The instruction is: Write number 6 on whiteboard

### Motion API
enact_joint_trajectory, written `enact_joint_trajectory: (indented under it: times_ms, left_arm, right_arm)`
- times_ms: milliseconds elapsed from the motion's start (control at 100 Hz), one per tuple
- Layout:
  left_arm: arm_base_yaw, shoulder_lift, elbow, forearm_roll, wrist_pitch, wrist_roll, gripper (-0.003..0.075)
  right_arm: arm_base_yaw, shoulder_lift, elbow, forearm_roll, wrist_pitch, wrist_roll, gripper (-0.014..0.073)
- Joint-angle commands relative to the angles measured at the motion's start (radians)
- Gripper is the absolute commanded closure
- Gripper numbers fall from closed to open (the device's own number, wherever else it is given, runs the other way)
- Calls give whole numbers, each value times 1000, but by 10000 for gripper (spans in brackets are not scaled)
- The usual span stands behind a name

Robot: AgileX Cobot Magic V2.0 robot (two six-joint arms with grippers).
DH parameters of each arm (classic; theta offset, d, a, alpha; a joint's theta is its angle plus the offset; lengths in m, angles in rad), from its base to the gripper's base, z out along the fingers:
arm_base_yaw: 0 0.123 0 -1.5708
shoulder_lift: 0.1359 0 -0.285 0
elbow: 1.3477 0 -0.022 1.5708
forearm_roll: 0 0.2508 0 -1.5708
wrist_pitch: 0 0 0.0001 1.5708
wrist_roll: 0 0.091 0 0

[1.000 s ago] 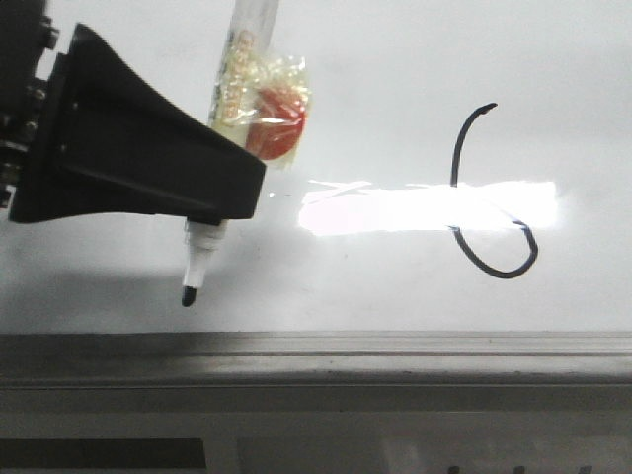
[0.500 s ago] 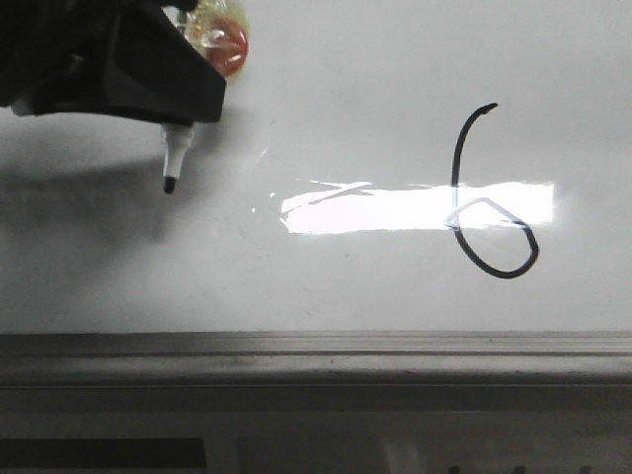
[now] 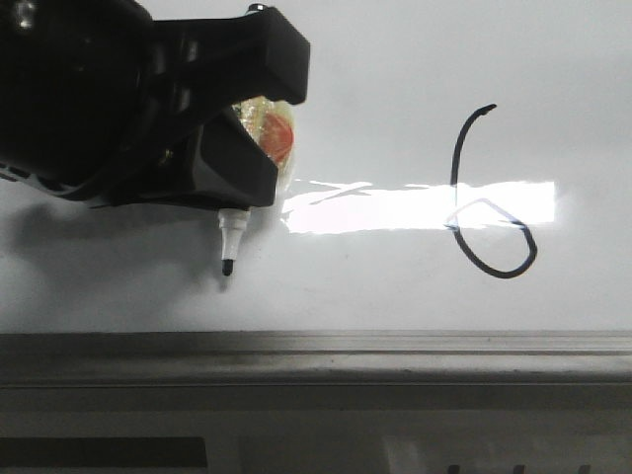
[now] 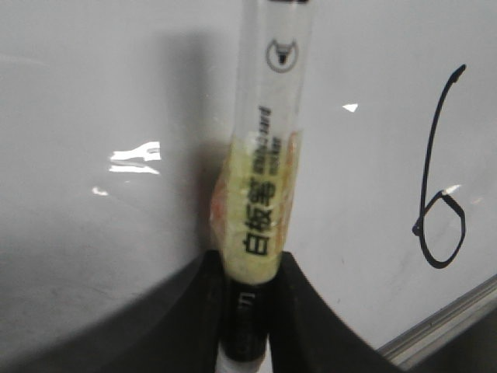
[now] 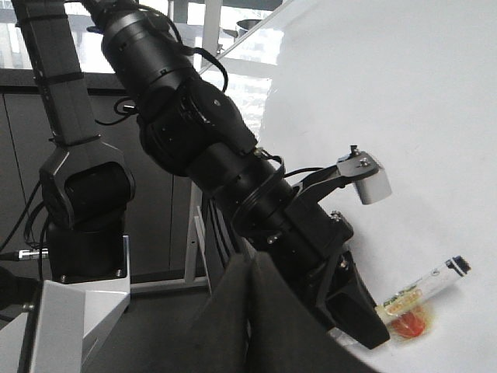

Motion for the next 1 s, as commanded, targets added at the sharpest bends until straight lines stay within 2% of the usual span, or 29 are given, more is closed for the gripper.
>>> enact_joint_trajectory:
  times_ms: [0, 530, 770, 990]
  left_arm:
    - [8, 15, -15, -27, -134, -12, 741]
    - [8, 24, -15, -22, -226, -13, 734]
    - [8, 24, -15, -22, -232, -13, 546]
    - [8, 24, -15, -22, -236, -13, 502]
  right_arm:
    - [-2, -2, -34, 9, -71, -7, 653]
    - [-2, -2, -34, 9, -71, -7, 653]
    - [-2, -2, -34, 9, -71, -7, 653]
    - [-2, -2, -34, 9, -71, -7, 653]
